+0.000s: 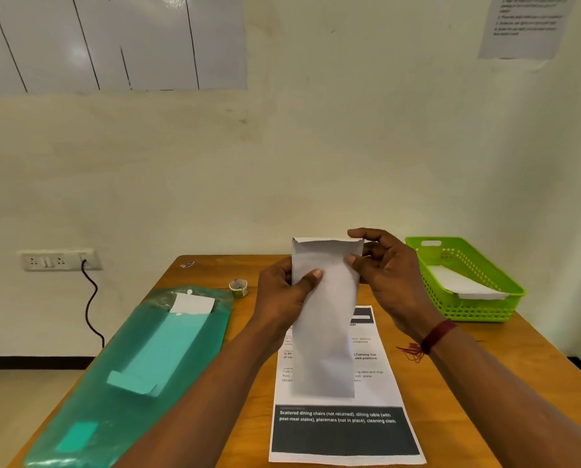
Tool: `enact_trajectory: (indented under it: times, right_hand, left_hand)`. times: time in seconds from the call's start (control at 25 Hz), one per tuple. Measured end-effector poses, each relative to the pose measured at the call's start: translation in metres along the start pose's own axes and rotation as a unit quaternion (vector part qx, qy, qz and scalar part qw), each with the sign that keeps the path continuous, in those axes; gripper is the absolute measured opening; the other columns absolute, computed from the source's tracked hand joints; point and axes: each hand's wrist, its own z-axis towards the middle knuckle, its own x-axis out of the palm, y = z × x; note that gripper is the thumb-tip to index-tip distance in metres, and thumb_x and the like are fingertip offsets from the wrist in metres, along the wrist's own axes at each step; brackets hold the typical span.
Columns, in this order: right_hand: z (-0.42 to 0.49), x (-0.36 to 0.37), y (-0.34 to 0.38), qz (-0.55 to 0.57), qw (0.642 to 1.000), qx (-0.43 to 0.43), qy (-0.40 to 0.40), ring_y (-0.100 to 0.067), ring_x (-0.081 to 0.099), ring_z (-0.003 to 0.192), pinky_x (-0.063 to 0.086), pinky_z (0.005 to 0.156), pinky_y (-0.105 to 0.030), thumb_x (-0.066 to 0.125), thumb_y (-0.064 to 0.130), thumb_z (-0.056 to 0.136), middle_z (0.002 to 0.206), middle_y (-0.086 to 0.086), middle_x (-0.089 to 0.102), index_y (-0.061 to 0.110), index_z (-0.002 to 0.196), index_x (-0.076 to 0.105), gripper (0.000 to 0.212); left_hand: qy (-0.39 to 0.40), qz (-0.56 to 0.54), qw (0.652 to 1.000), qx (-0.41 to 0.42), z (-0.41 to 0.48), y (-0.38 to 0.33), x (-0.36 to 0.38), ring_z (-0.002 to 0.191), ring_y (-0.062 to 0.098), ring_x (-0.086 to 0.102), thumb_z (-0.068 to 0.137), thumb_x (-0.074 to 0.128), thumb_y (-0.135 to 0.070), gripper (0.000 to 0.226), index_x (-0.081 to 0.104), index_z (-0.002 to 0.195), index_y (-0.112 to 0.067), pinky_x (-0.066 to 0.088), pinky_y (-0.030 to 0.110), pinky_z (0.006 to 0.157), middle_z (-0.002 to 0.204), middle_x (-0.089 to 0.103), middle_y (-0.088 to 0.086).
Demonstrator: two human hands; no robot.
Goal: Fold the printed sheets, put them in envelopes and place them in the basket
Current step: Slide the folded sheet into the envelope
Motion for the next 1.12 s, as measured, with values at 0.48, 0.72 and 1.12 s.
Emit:
enact_trajectory:
  times: [0.48,0.72,1.12]
  right_hand:
    - [0.000,0.004,0.001,-0.004,1.000,-0.016,-0.014,-0.032,0.069,0.086,0.059,0.079,-0.047,0.059,-0.010,0.085,0.098,-0.001,0.074,0.025,0.103,0.073,0.042]
    - [-0.002,0.008,0.008,-0.014,0.999,-0.031,0.009,-0.023,0.069,0.088,0.059,0.080,-0.036,0.057,-0.008,0.089,0.102,0.006,0.074,0.029,0.108,0.071,0.044]
    - [-0.009,0.020,0.010,-0.022,0.999,-0.036,-0.028,-0.010,0.069,0.091,0.056,0.079,-0.029,0.062,-0.003,0.087,0.102,0.005,0.073,0.020,0.100,0.072,0.028]
  left_hand:
    - [0.010,-0.058,0.998,-0.019,0.003,-0.024,0.002,0.084,0.014,0.070,0.092,0.064,-0.017,0.014,0.067,0.105,-0.019,0.059,0.029,0.072,0.097,0.074,0.000]
    - [-0.031,-0.157,0.983,-0.090,0.006,-0.032,0.008,0.104,0.031,0.067,0.070,0.062,-0.075,0.071,0.069,0.110,-0.017,0.054,0.049,0.094,0.108,0.072,0.012]
    - [-0.054,-0.111,0.991,-0.046,0.000,-0.033,0.006,0.084,0.023,0.073,0.089,0.069,-0.032,0.020,0.073,0.095,-0.014,0.062,0.037,0.075,0.089,0.076,0.004]
